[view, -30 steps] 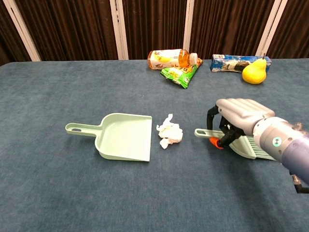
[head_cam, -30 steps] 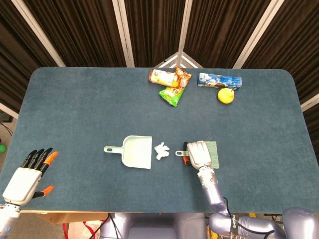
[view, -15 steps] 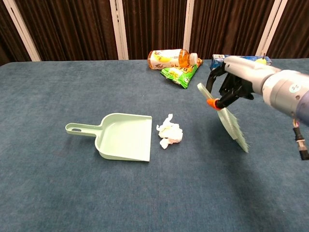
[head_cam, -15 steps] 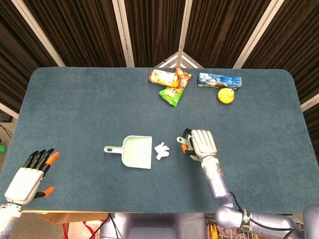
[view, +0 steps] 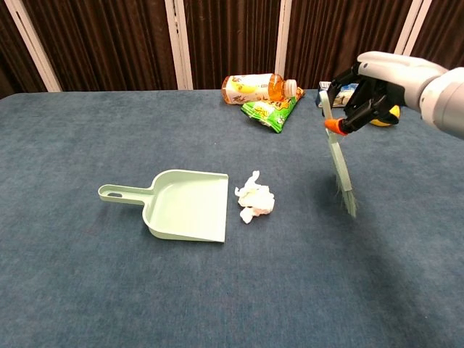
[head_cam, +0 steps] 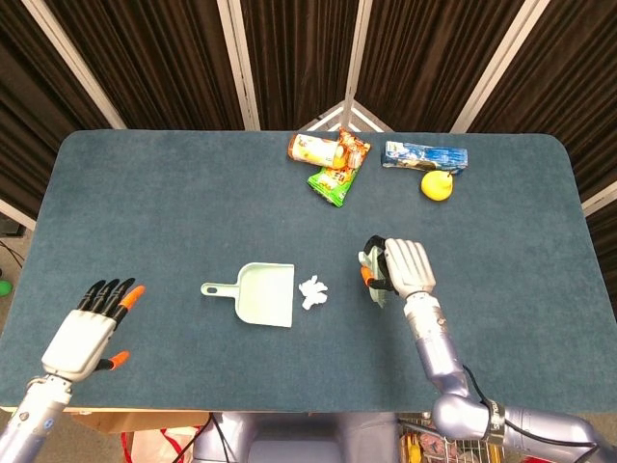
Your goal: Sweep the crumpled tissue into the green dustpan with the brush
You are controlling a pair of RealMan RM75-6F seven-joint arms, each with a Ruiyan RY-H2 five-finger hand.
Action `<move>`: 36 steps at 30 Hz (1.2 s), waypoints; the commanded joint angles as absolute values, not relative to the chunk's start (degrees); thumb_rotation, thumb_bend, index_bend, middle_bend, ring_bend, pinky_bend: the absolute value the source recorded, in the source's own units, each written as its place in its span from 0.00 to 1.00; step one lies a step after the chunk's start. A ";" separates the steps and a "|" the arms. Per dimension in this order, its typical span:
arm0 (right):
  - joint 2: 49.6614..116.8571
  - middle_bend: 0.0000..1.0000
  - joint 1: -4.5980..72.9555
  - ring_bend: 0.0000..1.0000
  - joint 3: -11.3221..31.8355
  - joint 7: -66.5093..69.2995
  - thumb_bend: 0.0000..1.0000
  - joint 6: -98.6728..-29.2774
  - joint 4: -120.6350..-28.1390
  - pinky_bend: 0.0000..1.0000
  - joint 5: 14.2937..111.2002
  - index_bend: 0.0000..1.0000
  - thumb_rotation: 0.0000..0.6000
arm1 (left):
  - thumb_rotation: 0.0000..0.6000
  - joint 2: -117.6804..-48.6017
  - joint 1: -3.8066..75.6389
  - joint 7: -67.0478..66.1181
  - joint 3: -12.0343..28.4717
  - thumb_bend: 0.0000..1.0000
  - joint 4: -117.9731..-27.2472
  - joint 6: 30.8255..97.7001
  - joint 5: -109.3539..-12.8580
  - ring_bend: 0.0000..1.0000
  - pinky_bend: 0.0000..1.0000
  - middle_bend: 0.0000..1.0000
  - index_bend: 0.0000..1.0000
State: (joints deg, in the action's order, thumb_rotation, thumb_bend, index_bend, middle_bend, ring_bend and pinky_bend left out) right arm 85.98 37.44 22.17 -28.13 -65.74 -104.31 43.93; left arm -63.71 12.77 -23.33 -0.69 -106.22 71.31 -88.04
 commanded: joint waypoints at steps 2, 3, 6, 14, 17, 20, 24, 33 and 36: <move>85.19 0.91 37.60 0.92 22.13 -27.45 0.64 -65.86 -104.74 0.87 43.67 0.86 1.00 | 1.00 -65.41 16.38 -30.56 2.44 0.05 -109.33 67.49 -82.72 0.15 0.16 0.13 0.11; 84.88 0.91 37.68 0.92 22.15 -27.20 0.64 -65.92 -104.96 0.87 43.57 0.86 1.00 | 1.00 -66.51 17.63 -33.34 3.66 0.10 -109.48 66.77 -80.98 0.25 0.25 0.22 0.17; 83.98 0.91 37.86 0.92 22.07 -26.83 0.64 -66.08 -105.73 0.87 43.26 0.86 1.00 | 1.00 -70.73 21.14 -39.73 6.94 0.22 -107.75 65.15 -75.62 0.49 0.45 0.51 0.30; 82.51 0.91 38.55 0.92 21.38 -26.26 0.64 -66.24 -106.36 0.87 42.55 0.86 1.00 | 1.00 -80.76 29.12 -53.29 11.10 0.36 -103.31 63.33 -61.01 0.91 0.84 0.94 0.43; 82.11 0.91 38.89 0.92 21.30 -25.86 0.64 -66.09 -105.99 0.87 42.20 0.86 1.00 | 1.00 -83.83 31.73 -57.45 11.75 0.37 -102.51 63.60 -55.48 0.96 0.90 0.99 0.44; 81.79 0.91 39.07 0.92 21.02 -25.38 0.64 -65.99 -105.60 0.87 42.01 0.86 1.00 | 1.00 -86.38 33.97 -60.09 12.48 0.39 -101.97 64.30 -49.90 0.98 0.92 1.00 0.44; 81.30 0.91 39.18 0.92 20.61 -24.65 0.64 -65.71 -104.96 0.87 41.78 0.86 1.00 | 1.00 -88.95 36.59 -62.21 13.08 0.40 -101.45 65.25 -43.76 0.98 0.92 1.00 0.42; 80.38 0.91 39.23 0.92 19.81 -22.99 0.64 -65.47 -103.89 0.87 41.90 0.86 1.00 | 1.00 -92.54 41.15 -63.41 12.93 0.40 -99.74 67.70 -39.34 0.98 0.92 1.00 0.41; 80.10 0.91 39.24 0.92 19.74 -22.72 0.64 -65.60 -103.92 0.87 41.90 0.86 1.00 | 1.00 -93.14 42.15 -64.22 12.67 0.40 -99.24 68.29 -37.67 0.98 0.92 1.00 0.41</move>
State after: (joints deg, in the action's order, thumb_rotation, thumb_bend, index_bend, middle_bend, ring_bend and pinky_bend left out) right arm 80.14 39.25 19.75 -22.76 -65.58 -103.90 41.90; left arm -92.80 41.65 -63.76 12.83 -99.54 67.94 -38.42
